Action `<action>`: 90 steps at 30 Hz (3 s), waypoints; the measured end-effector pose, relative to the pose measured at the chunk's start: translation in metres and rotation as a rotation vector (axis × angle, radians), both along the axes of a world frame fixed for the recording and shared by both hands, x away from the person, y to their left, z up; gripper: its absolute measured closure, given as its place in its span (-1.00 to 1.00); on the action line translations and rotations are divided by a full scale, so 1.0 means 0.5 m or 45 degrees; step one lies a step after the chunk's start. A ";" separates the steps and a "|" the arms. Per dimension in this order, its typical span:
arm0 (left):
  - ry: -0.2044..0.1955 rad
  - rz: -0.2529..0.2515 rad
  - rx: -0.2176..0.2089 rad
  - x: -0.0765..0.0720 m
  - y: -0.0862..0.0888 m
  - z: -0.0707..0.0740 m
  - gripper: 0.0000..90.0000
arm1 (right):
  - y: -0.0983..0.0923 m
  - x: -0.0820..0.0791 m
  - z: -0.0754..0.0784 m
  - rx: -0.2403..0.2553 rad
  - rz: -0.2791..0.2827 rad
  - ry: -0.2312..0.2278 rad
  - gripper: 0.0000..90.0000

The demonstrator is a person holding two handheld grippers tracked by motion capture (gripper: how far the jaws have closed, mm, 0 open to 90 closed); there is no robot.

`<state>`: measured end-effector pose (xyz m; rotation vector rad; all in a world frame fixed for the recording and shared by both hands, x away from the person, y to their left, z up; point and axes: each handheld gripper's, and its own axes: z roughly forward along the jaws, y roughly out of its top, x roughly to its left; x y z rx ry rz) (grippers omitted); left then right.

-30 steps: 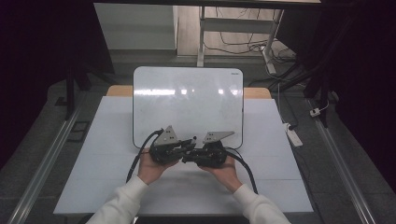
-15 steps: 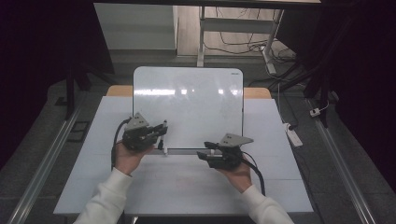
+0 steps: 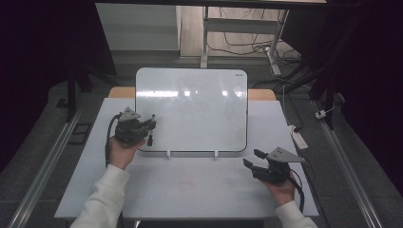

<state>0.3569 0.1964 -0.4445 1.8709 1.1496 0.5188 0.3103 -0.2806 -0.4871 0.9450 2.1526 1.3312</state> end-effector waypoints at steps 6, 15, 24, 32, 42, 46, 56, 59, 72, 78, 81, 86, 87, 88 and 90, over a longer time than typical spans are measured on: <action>0.014 0.065 0.060 0.033 0.000 -0.008 0.81 | -0.028 -0.005 -0.001 0.003 -0.041 -0.001 -0.12; -0.028 0.063 0.144 0.066 -0.021 -0.034 0.78 | -0.027 0.000 -0.007 -0.037 -0.038 0.000 -0.14; -0.087 0.074 0.172 0.057 -0.022 -0.032 0.50 | -0.026 -0.001 -0.006 -0.041 -0.038 -0.004 -0.14; -0.099 -0.005 0.059 0.012 0.000 -0.014 -0.01 | -0.032 0.005 -0.012 -0.055 -0.012 -0.001 -0.16; -0.023 -0.122 -0.001 -0.075 0.032 -0.032 -0.21 | -0.046 0.016 -0.022 -0.076 0.016 -0.023 -0.20; -0.021 -0.139 -0.012 -0.108 0.045 -0.049 -0.23 | -0.052 0.019 -0.025 -0.082 0.046 -0.028 -0.21; 0.028 -0.135 0.007 -0.171 0.071 -0.102 -0.30 | -0.063 0.028 -0.037 -0.129 0.047 -0.017 -0.23; 0.052 -0.124 -0.004 -0.187 0.081 -0.119 -0.31 | -0.066 0.026 -0.037 -0.134 0.045 -0.019 -0.23; 0.044 -0.120 0.017 -0.191 0.080 -0.136 -0.44 | -0.070 0.020 -0.042 -0.174 0.051 -0.017 -0.23; 0.028 -0.120 0.021 -0.191 0.080 -0.135 -0.45 | -0.070 0.020 -0.042 -0.167 0.052 -0.016 -0.23; 0.029 -0.119 0.023 -0.191 0.080 -0.135 -0.45 | -0.069 0.020 -0.041 -0.165 0.049 -0.015 -0.23; 0.034 -0.117 0.030 -0.190 0.079 -0.135 -0.45 | -0.067 0.019 -0.039 -0.158 0.054 -0.018 -0.23; 0.034 -0.117 0.030 -0.190 0.079 -0.135 -0.45 | -0.067 0.018 -0.039 -0.158 0.054 -0.016 -0.23; 0.034 -0.118 0.030 -0.189 0.079 -0.135 -0.45 | -0.066 0.018 -0.039 -0.161 0.055 -0.017 -0.23; 0.035 -0.116 0.030 -0.189 0.079 -0.135 -0.45 | -0.066 0.019 -0.039 -0.164 0.058 -0.018 -0.23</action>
